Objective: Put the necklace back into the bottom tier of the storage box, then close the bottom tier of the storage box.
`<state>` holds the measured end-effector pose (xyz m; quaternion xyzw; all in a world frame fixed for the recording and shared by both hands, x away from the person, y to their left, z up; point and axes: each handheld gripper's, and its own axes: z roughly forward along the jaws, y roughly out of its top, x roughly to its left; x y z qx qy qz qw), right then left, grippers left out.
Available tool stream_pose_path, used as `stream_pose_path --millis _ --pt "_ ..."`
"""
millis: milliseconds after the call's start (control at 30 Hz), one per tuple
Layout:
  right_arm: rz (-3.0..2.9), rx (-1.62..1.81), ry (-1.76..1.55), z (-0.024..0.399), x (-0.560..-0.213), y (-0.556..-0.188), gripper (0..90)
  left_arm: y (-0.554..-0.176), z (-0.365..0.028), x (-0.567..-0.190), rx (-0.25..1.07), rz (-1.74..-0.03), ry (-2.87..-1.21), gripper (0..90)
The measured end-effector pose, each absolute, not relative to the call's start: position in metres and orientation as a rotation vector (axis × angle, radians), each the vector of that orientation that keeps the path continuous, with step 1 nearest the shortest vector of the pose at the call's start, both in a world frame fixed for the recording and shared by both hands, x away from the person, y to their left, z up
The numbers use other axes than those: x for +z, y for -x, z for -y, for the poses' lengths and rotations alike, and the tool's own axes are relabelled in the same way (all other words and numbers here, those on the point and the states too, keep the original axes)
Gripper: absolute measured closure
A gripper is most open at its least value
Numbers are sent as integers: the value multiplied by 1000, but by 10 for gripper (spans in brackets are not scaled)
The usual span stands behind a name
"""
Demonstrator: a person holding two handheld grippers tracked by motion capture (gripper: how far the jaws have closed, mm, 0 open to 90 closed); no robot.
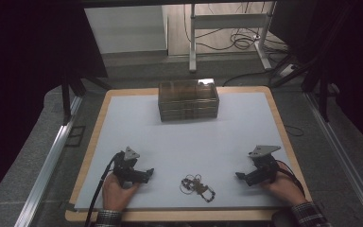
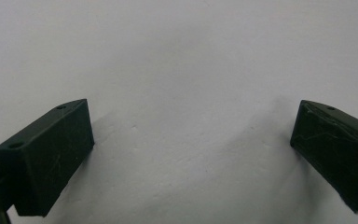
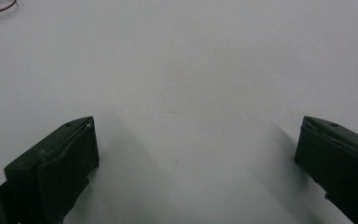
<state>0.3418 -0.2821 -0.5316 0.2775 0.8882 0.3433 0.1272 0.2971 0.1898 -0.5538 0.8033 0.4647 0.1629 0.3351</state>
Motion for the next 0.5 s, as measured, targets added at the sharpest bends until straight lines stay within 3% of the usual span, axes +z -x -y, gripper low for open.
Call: stream_pose_path --millis 500 --pt "-2588 993 -808 282 -531 -342 0 -297 -190 -554 426 -1213 -2096 0"
